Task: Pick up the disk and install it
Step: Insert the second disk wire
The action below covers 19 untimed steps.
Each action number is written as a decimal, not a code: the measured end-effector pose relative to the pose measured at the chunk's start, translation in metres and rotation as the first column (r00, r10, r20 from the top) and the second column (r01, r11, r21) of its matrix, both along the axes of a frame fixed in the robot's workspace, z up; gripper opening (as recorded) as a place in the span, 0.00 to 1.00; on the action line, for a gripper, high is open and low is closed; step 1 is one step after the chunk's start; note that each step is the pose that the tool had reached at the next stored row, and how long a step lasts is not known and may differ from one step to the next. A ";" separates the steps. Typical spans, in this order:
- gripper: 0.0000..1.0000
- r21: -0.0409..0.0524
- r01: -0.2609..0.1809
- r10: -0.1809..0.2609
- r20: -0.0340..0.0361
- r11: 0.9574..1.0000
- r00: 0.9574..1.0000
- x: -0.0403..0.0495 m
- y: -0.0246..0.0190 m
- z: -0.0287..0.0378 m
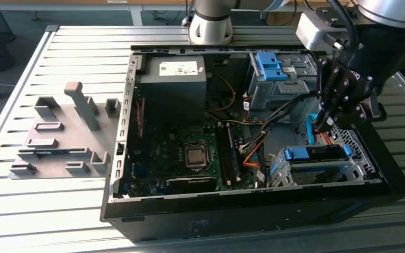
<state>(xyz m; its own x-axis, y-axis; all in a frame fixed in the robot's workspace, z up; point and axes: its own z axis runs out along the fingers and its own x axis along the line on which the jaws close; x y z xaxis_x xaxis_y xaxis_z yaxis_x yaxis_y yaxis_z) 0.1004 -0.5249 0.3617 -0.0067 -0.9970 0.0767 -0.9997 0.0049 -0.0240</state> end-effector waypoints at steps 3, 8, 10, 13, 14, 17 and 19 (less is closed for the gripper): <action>0.16 0.013 0.000 0.000 0.000 1.000 1.000 0.0001 -0.0033 -0.0024; 0.16 0.013 0.005 -0.005 0.000 1.000 1.000 0.0001 -0.0067 -0.0065; 0.16 0.013 0.008 -0.008 0.001 1.000 1.000 0.0001 -0.0087 -0.0078; 0.16 0.013 0.009 -0.009 0.001 1.000 1.000 0.0001 -0.0121 -0.0086; 0.16 0.012 0.009 -0.009 0.001 1.000 1.000 0.0001 -0.0125 -0.0087; 0.16 0.013 0.009 -0.009 0.001 1.000 1.000 0.0002 -0.0126 -0.0097; 0.16 0.012 0.011 -0.011 -0.001 1.000 1.000 0.0015 -0.0127 -0.0101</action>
